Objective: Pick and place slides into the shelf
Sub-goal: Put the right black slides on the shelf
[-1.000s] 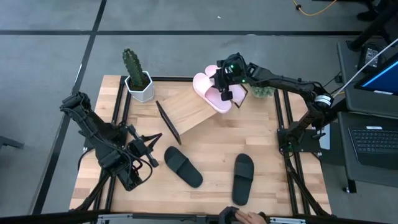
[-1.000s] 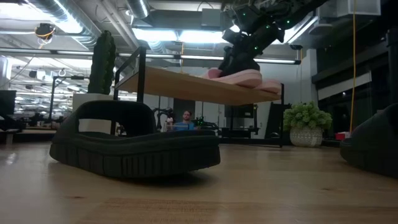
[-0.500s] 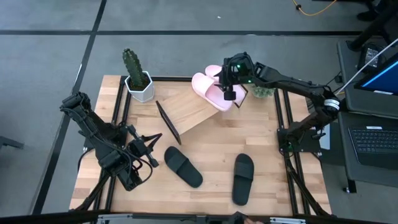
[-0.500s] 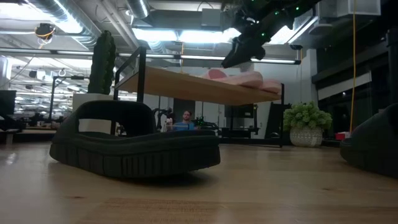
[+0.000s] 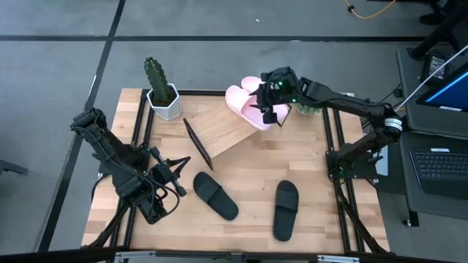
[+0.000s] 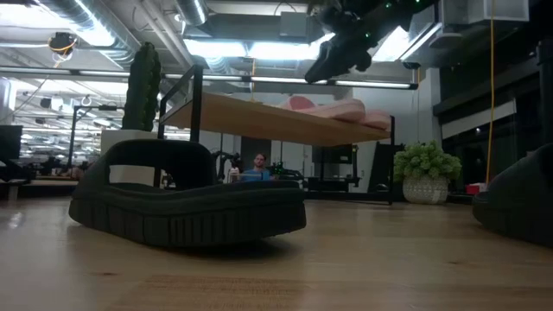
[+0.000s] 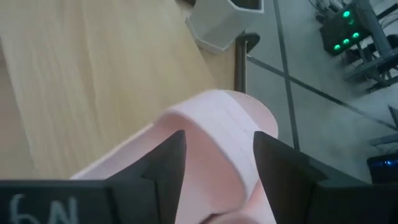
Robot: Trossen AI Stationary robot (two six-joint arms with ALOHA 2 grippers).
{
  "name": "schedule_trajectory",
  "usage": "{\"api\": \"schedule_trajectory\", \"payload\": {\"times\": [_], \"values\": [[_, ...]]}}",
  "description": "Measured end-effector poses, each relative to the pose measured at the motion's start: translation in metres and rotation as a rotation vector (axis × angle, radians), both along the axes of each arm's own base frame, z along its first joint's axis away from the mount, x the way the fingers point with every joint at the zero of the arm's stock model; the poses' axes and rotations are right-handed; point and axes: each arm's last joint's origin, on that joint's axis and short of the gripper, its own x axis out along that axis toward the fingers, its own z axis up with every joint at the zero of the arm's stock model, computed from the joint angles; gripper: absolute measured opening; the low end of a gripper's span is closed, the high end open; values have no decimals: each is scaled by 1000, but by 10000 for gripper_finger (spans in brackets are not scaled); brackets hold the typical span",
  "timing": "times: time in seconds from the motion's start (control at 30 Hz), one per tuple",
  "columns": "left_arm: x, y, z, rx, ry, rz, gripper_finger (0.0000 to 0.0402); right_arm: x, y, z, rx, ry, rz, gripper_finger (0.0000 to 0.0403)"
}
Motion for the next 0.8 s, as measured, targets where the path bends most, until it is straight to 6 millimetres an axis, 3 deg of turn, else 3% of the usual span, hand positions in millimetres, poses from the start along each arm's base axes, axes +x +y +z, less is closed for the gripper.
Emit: {"api": "schedule_trajectory", "payload": {"times": [0.23, 0.47, 0.8], "values": [[0, 0, -1, -15, 19, -2, 1, -12, 23, 28, 32, -106, 3, 141], [0, 0, -1, -33, 38, -3, 1, -44, 56, 67, 38, -236, 23, 15], [0, -1, -1, -1, 21, -6, 1, -58, 122, 70, 65, -163, -44, 4]]}}
